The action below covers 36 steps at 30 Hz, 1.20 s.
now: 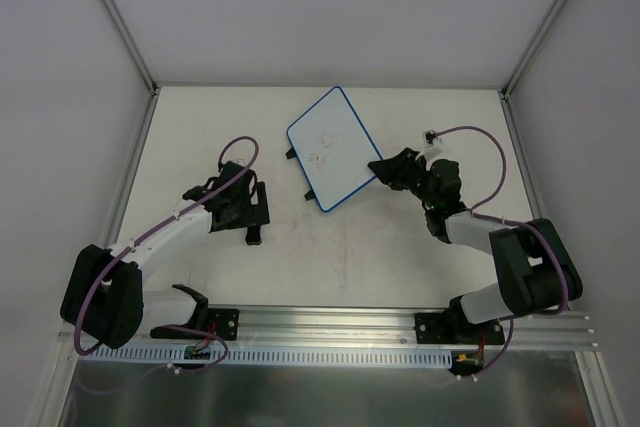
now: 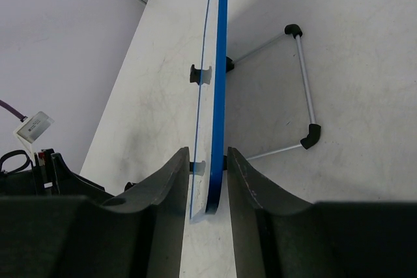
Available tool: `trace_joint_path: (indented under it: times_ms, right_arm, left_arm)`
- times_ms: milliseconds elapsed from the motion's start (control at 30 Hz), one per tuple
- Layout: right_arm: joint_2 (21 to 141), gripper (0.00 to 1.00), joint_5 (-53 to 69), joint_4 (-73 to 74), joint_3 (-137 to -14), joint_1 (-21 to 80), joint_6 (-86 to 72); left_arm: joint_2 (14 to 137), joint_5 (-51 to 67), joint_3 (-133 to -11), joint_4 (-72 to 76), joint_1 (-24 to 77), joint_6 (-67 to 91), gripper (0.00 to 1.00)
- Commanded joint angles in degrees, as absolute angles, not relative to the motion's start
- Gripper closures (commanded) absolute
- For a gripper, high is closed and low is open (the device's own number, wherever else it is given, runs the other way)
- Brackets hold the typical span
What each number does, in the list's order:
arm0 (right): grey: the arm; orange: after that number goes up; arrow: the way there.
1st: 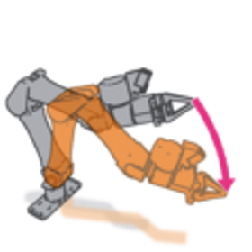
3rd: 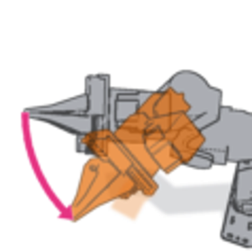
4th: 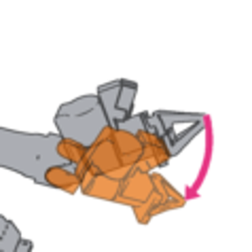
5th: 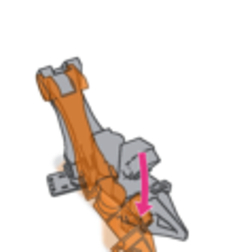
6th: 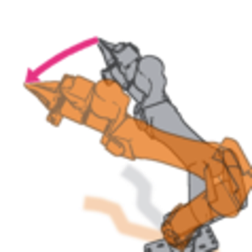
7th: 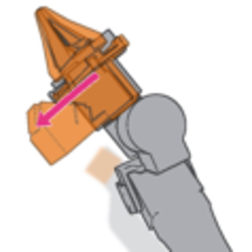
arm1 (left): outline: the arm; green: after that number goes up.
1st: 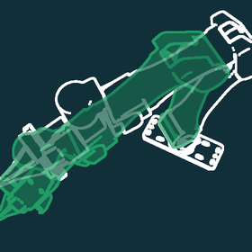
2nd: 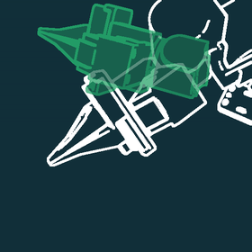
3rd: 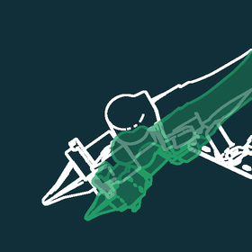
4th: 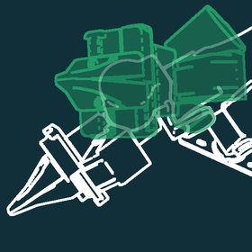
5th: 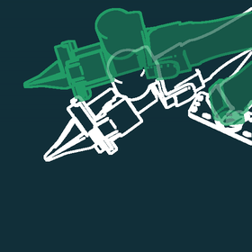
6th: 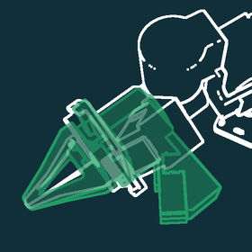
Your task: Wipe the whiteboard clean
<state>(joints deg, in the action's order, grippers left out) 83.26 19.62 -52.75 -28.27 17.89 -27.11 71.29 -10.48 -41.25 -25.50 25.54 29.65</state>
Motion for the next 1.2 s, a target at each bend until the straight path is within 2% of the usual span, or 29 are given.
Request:
trace_joint_path:
  times_ms: [0, 67, 467, 500, 600, 633, 700, 867, 967, 1000, 1100, 1133, 1167]
  right_arm:
    - [81.92, 0.68, 17.41, -56.43, -29.44, 18.98, -24.09]
    - [81.65, 0.71, 16.27, -55.02, -29.71, 19.60, -22.86]
    - [80.51, 0.75, 13.36, -51.68, -29.79, 21.01, -20.22]
    - [80.33, 0.76, 13.19, -51.42, -29.88, 21.27, -19.95]
    - [79.90, 0.88, 12.31, -50.01, -30.32, 21.80, -18.99]
    - [79.72, 0.95, 11.96, -49.49, -30.41, 21.88, -18.90]
    - [79.54, 1.00, 11.60, -49.39, -30.32, 22.06, -18.81]
    - [79.63, 1.00, 11.78, -49.22, -30.50, 22.15, -18.72]
    - [79.72, 1.00, 11.78, -49.31, -30.50, 22.15, -18.72]
    - [79.80, 1.00, 11.78, -49.31, -30.50, 22.15, -18.72]
    - [79.89, 1.00, 11.78, -49.31, -30.59, 22.15, -18.72]
    - [79.89, 1.00, 11.78, -49.31, -30.50, 22.15, -18.81]
    - [79.89, 1.00, 11.78, -49.31, -30.50, 22.24, -18.72]
  left_arm:
    - [71.63, -10.63, -40.52, -24.52, 26.02, 30.76, 0.01]
    - [71.63, -10.55, -40.17, -24.43, 26.02, 30.76, 0.01]
    - [71.63, -9.85, -38.67, -23.20, 26.02, 31.11, 0.01]
    - [71.72, -9.58, -38.58, -23.12, 26.02, 31.20, 0.01]
    - [72.51, -9.49, -38.41, -22.59, 26.02, 31.29, 0.01]
    - [72.77, -9.32, -38.41, -22.41, 26.02, 31.38, 0.01]
    - [73.74, -8.36, -38.41, -22.24, 26.02, 31.38, 0.01]
    - [75.06, -9.14, -38.76, -21.62, 26.36, 31.99, 0.03]
    - [75.41, -9.49, -39.55, -21.53, 26.63, 31.90, 0.08]
    - [75.58, -9.58, -39.72, -21.53, 26.80, 31.90, 0.10]
    - [76.38, -9.76, -40.60, -21.53, 27.42, 31.99, 0.24]
    - [76.72, -9.84, -40.78, -21.45, 27.60, 31.99, 0.46]
    - [77.60, -9.76, -41.04, -21.36, 27.68, 31.91, 0.58]
